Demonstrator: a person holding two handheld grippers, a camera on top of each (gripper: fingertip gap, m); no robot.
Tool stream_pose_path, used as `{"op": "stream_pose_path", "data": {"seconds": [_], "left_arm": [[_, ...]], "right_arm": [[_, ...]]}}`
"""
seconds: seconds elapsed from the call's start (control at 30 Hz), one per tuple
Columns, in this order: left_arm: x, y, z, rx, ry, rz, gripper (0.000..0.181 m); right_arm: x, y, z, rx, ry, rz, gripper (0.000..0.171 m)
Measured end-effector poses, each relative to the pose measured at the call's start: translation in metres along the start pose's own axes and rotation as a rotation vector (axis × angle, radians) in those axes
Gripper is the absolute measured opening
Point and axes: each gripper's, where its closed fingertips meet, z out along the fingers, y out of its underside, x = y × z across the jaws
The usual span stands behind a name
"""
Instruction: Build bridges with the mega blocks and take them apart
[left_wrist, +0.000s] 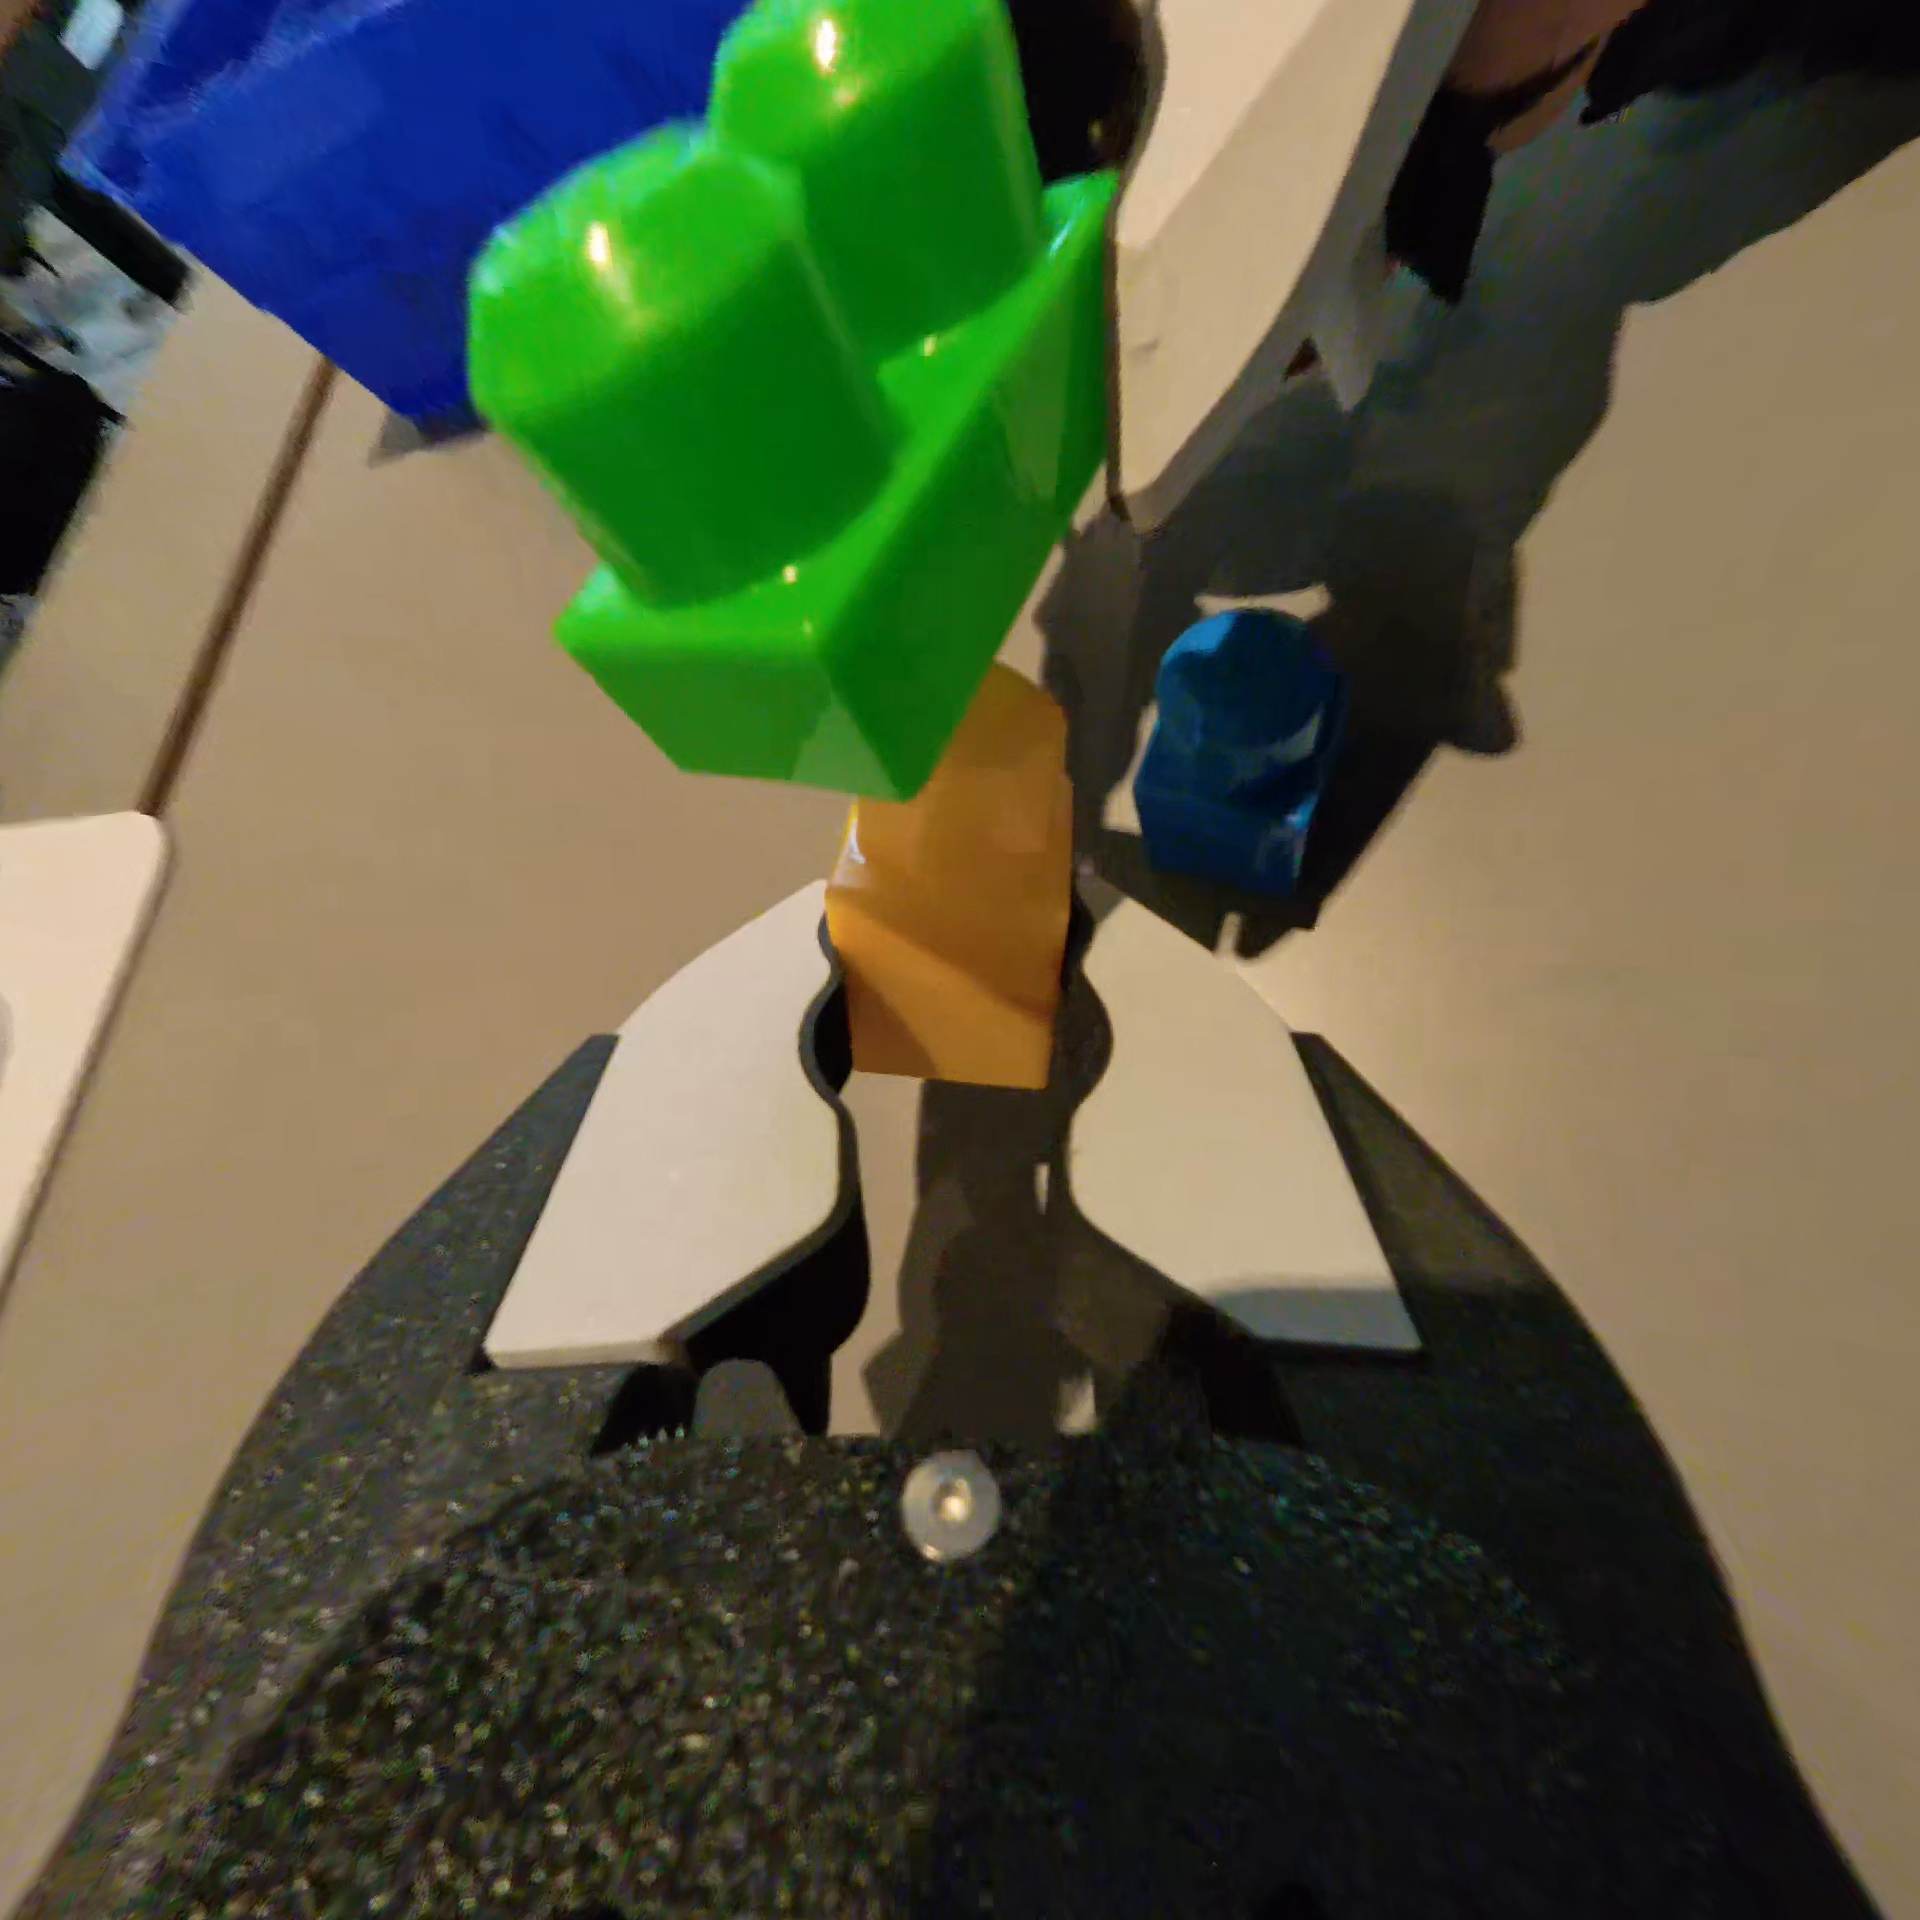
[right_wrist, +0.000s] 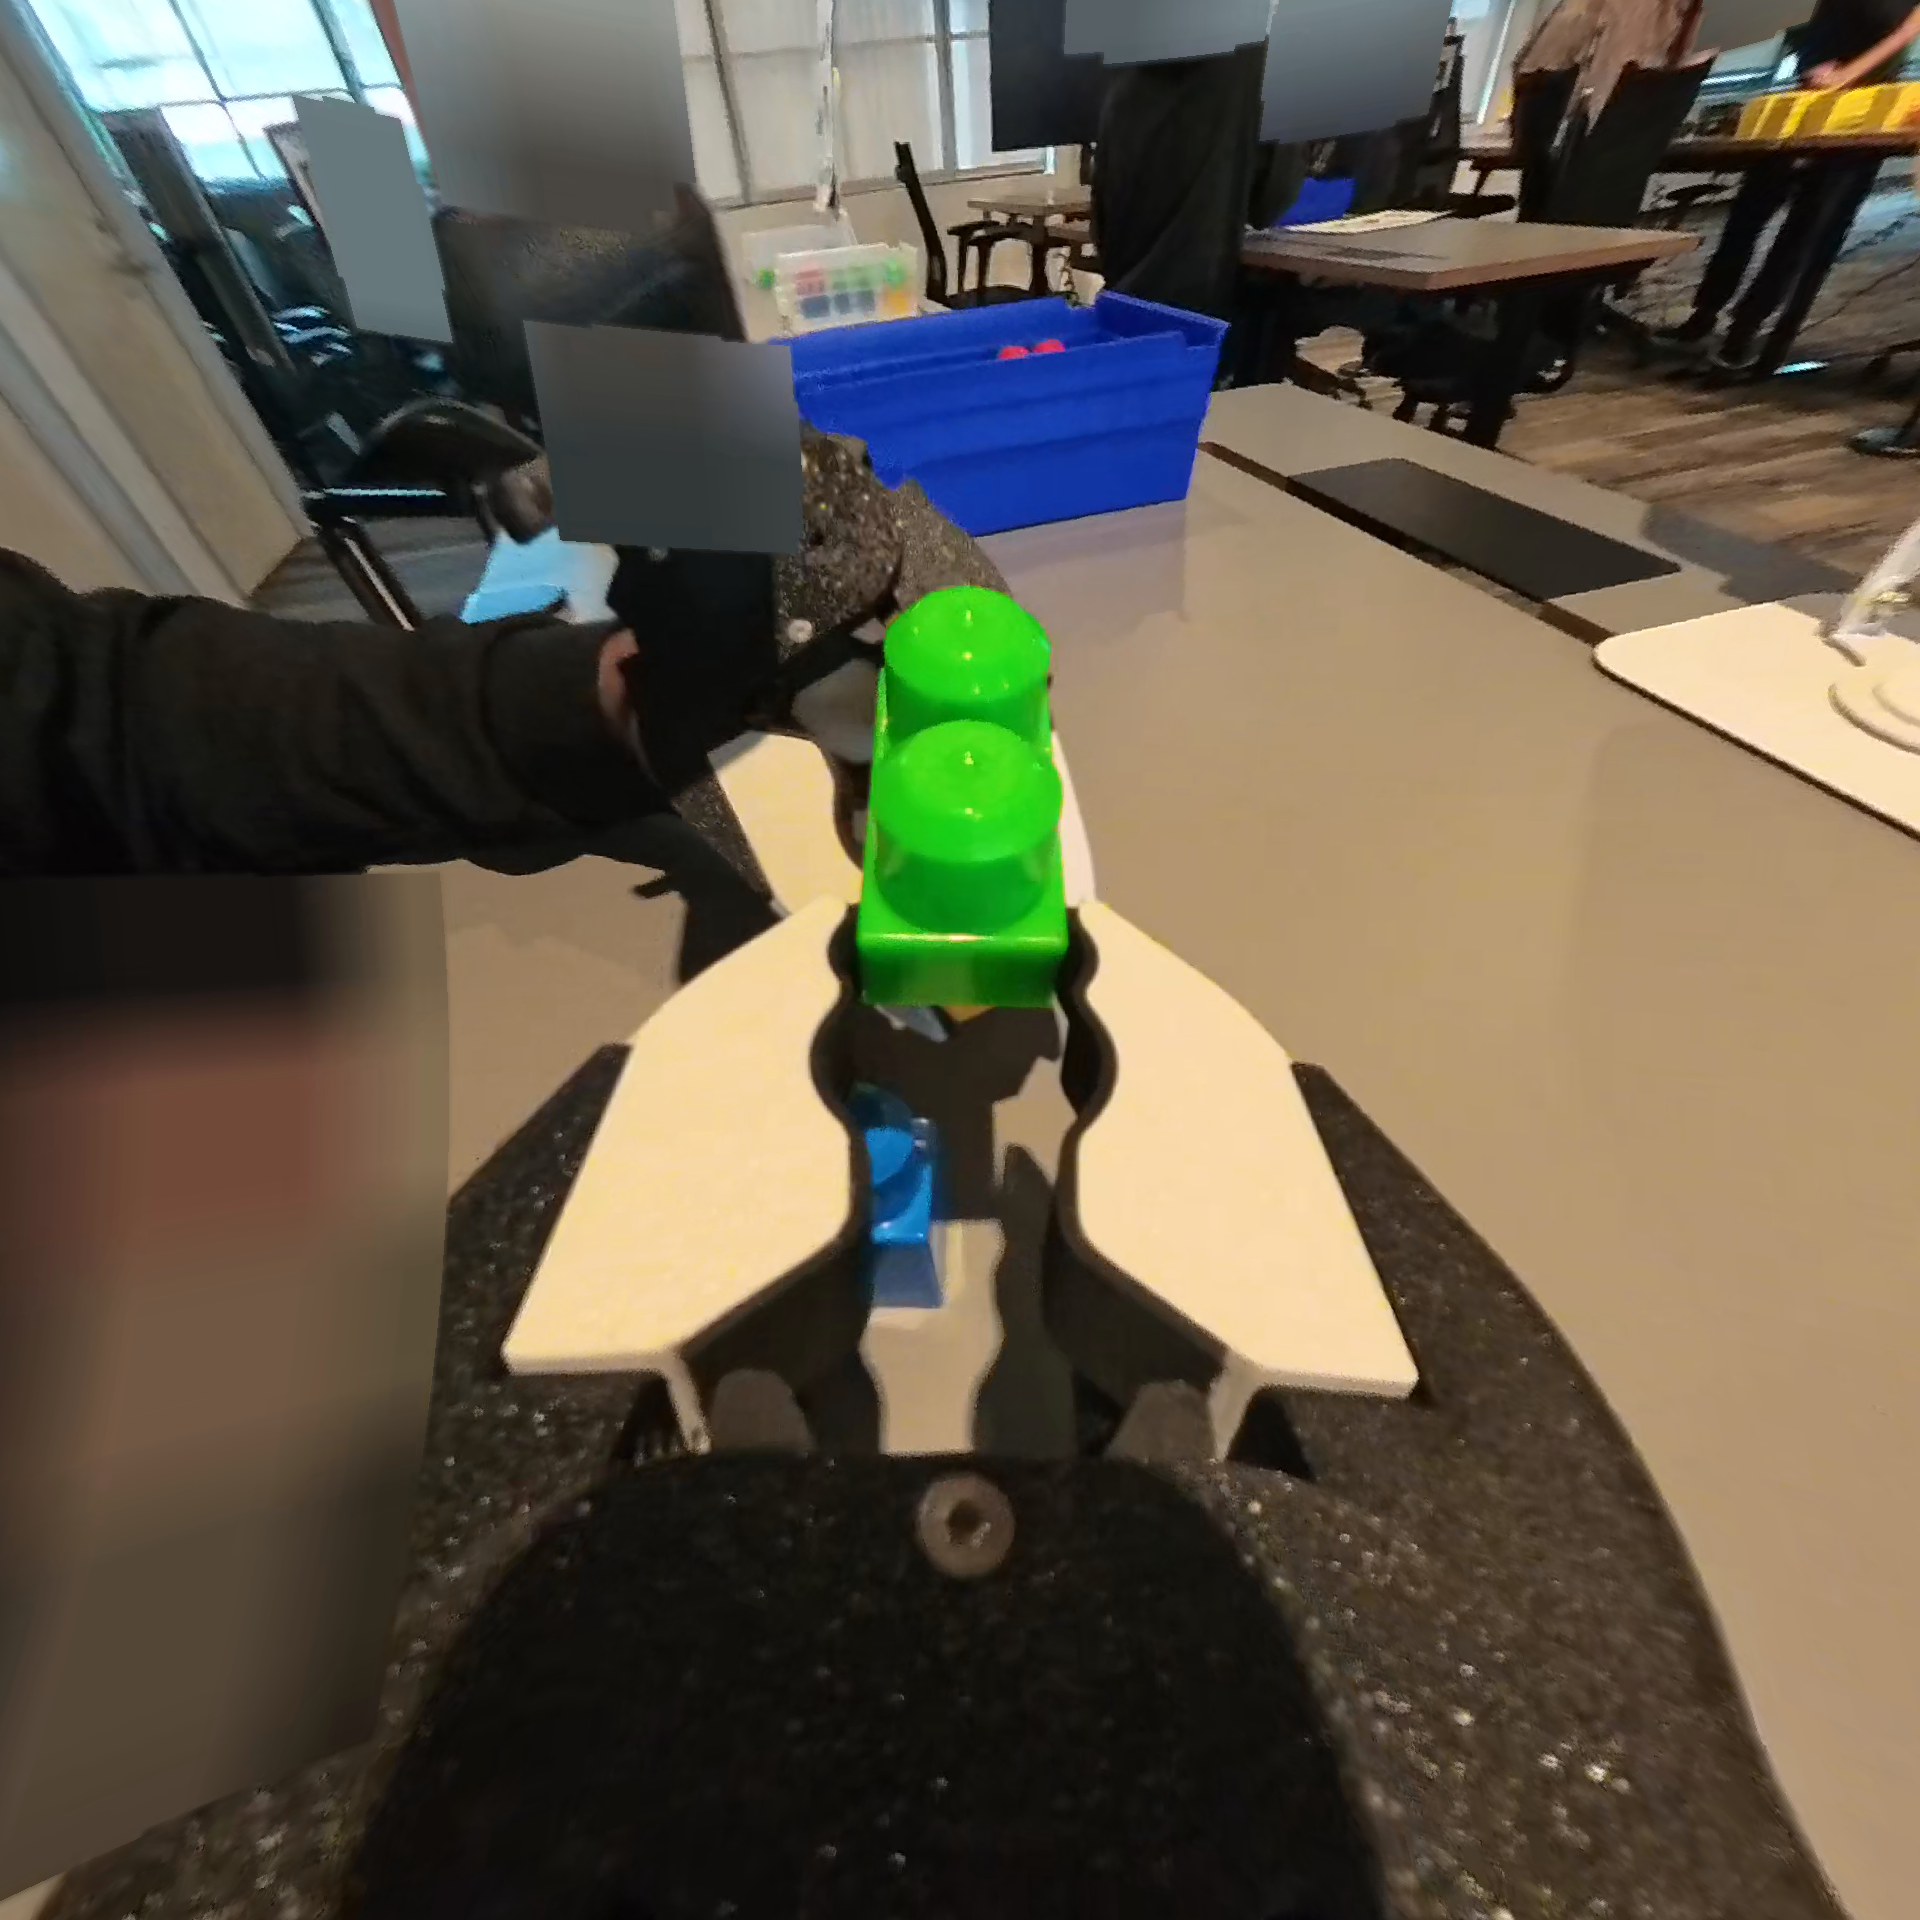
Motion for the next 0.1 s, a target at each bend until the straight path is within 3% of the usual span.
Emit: {"op": "stream_pose_path", "data": {"seconds": [0.03, 0.1], "left_arm": [[-0.001, 0.005, 0.002, -0.019, 0.016, -0.044, 0.036], [-0.004, 0.016, 0.004, -0.054, 0.027, -0.107, 0.036]], "right_arm": [[0.004, 0.001, -0.001, -0.008, 0.028, -0.014, 0.036], [0.015, 0.005, -0.003, -0.042, 0.107, -0.035, 0.036]]}}
